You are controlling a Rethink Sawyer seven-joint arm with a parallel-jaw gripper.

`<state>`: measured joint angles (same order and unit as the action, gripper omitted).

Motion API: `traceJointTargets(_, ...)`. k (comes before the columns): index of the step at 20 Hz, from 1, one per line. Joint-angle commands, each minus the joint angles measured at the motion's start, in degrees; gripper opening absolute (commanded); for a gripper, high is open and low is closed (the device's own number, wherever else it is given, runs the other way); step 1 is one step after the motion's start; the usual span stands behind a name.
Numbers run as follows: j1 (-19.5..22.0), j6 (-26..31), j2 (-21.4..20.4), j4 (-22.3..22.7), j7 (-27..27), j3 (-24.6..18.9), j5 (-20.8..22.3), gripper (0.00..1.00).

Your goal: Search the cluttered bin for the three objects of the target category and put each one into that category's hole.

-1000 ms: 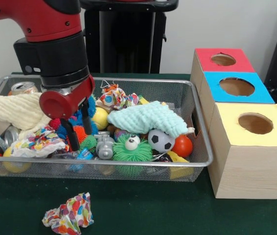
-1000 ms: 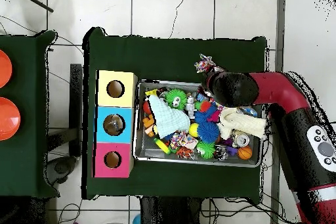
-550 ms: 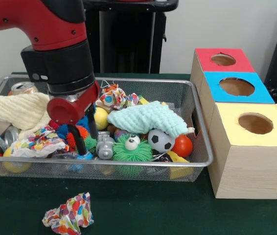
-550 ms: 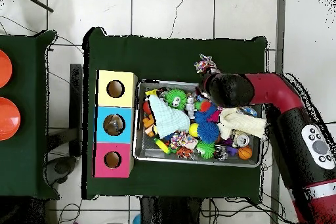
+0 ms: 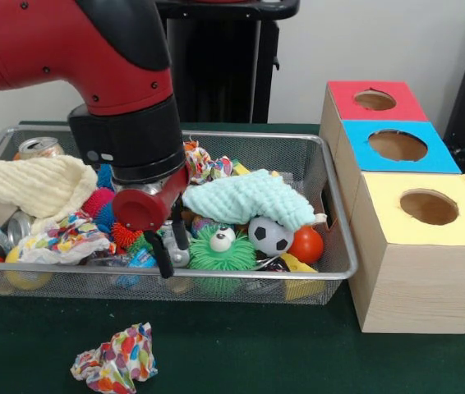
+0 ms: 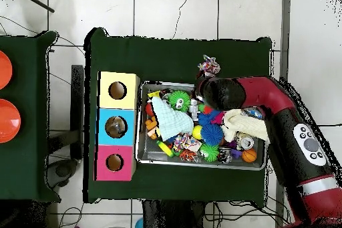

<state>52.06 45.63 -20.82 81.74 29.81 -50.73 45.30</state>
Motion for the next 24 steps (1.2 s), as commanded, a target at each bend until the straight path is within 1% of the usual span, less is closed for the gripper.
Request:
traceJointTargets(1,-0.43,-2.19,3.86,-2.63,-6.50,3.18,3.23,1.00)
traceJointTargets(8,1.22,-1.15,4.61,-1.59,-7.89,1.20,0.52,1.00)
traceJointTargets(10,2.10,-1.12,4.43,-0.69,-8.19,0.38,-0.32,1.00)
traceJointTargets(12,2.93,-0.79,3.19,0.75,-7.87,-0.38,-1.25,1.00)
traceJointTargets(18,4.85,1.89,-2.48,5.53,-6.09,-2.05,-4.17,1.00)
traceJointTargets(21,5.52,2.76,-4.31,7.16,-6.19,-2.31,-5.03,1.00)
traceJointTargets(24,6.59,3.72,-5.58,8.62,-7.49,-2.62,-5.81,1.00)
